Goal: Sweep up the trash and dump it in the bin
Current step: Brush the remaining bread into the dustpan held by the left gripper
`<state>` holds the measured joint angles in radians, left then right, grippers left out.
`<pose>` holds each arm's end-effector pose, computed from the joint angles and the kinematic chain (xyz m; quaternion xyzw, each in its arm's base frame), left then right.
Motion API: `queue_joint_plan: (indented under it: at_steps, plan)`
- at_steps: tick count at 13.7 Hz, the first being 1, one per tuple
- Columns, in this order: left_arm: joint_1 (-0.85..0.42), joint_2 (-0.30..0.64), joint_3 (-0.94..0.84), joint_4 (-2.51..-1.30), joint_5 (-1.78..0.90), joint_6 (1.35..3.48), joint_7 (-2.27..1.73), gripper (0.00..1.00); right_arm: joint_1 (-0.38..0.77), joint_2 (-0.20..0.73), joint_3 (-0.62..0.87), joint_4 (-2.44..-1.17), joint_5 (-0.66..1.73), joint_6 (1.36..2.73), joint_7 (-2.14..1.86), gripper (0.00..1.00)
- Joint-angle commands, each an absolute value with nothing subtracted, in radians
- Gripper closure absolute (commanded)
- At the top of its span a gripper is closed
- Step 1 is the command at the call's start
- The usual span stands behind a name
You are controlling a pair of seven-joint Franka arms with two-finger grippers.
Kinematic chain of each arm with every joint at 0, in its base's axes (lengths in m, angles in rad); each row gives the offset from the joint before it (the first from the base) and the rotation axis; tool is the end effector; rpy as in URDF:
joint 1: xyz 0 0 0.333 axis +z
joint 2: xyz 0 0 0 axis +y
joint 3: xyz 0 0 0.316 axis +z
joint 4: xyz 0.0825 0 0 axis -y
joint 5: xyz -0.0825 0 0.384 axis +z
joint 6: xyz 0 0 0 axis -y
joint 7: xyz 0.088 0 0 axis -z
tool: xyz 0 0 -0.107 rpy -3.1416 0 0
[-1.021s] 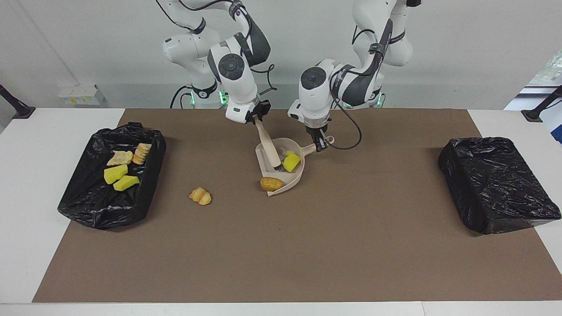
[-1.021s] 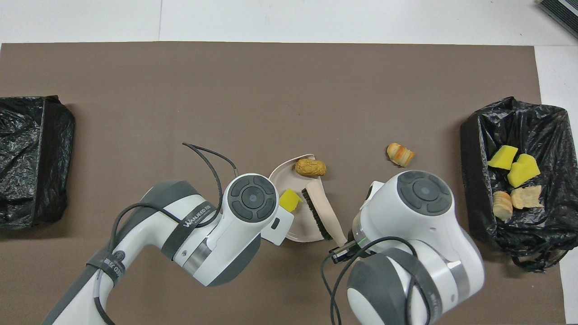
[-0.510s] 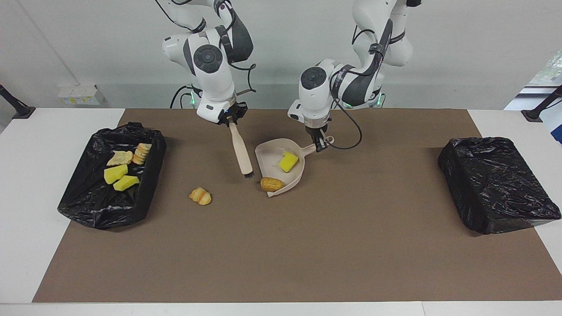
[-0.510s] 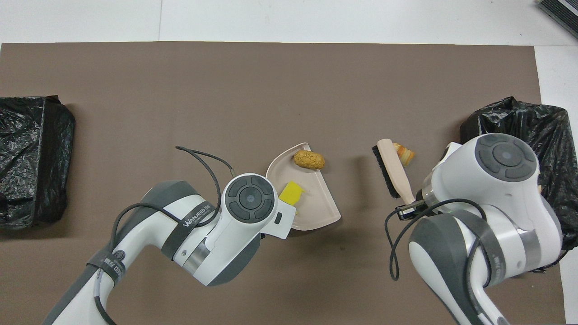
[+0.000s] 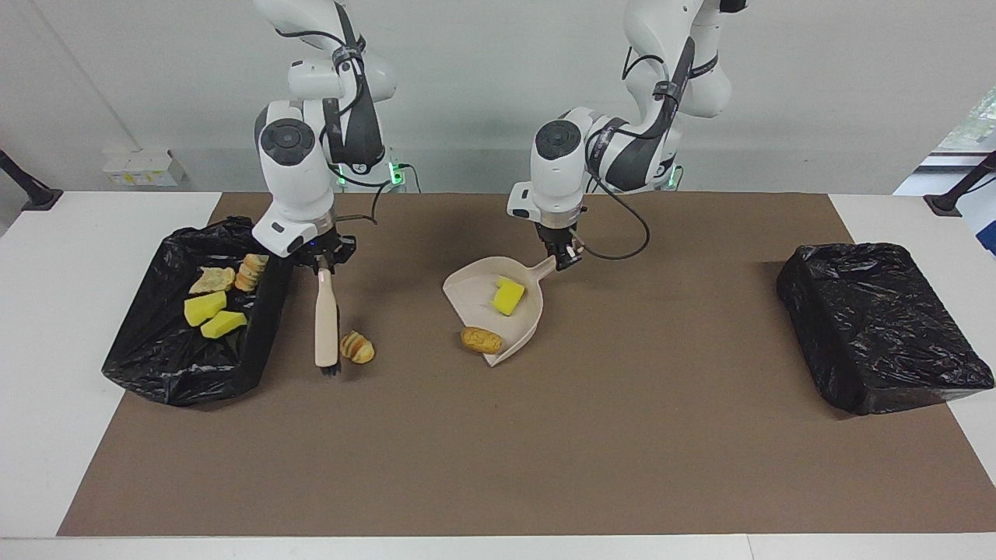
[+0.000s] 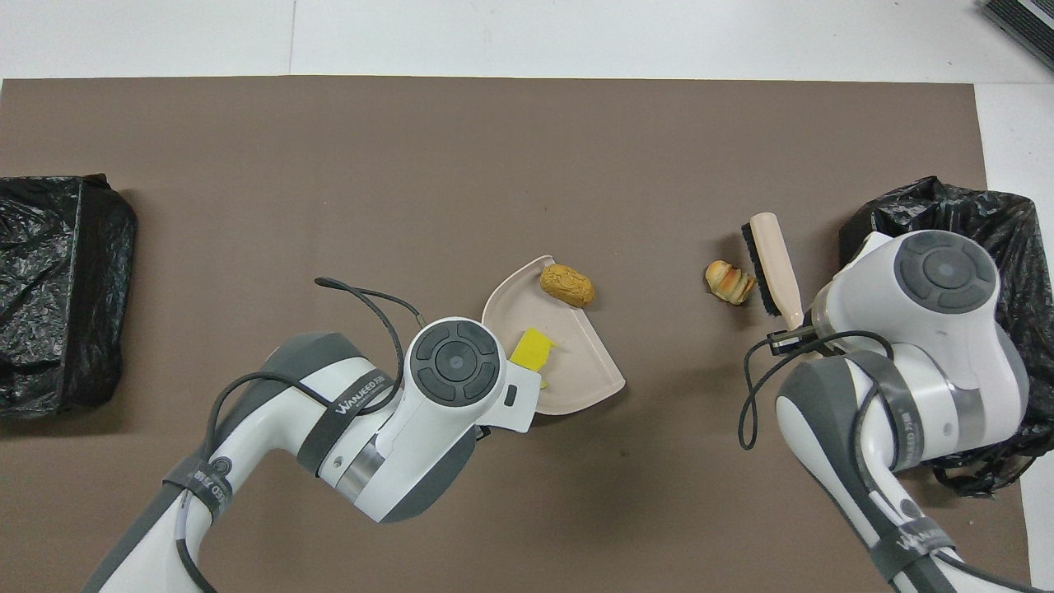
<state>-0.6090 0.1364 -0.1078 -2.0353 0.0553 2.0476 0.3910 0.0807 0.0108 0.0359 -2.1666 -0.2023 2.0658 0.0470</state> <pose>0.4265 -0.3662 0.3692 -0.8412 0.5369 0.0580 0.0262 0.5222 0.0506 0.3817 0.9909 0.0874 -0.0483 0.0901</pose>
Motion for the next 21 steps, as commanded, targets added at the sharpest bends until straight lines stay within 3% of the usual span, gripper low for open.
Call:
queue_joint_plan:
  at_steps: [1,6,11,18,21]
  plan:
    - [-0.621,0.115,-0.104,-2.069,0.044,2.034,0.449,1.0,0.084,0.052,0.052,-2.192,-0.249,2.143,0.127,1.0]
    - [-0.62,0.11,-0.104,-2.072,0.044,2.011,0.546,1.0,0.251,0.109,0.057,-2.184,-0.227,2.149,0.356,1.0]
    - [-0.617,0.11,-0.103,-2.072,0.044,2.003,0.604,1.0,0.38,0.129,0.057,-2.171,-0.014,2.152,0.238,1.0]
    - [-0.617,0.11,-0.101,-2.072,0.046,2.005,0.68,1.0,0.446,0.12,0.072,-2.161,0.281,2.12,-0.089,1.0]
    - [-0.609,0.112,-0.103,-2.072,0.048,2.013,0.722,1.0,0.45,0.089,0.071,-2.112,0.287,1.984,-0.087,1.0]
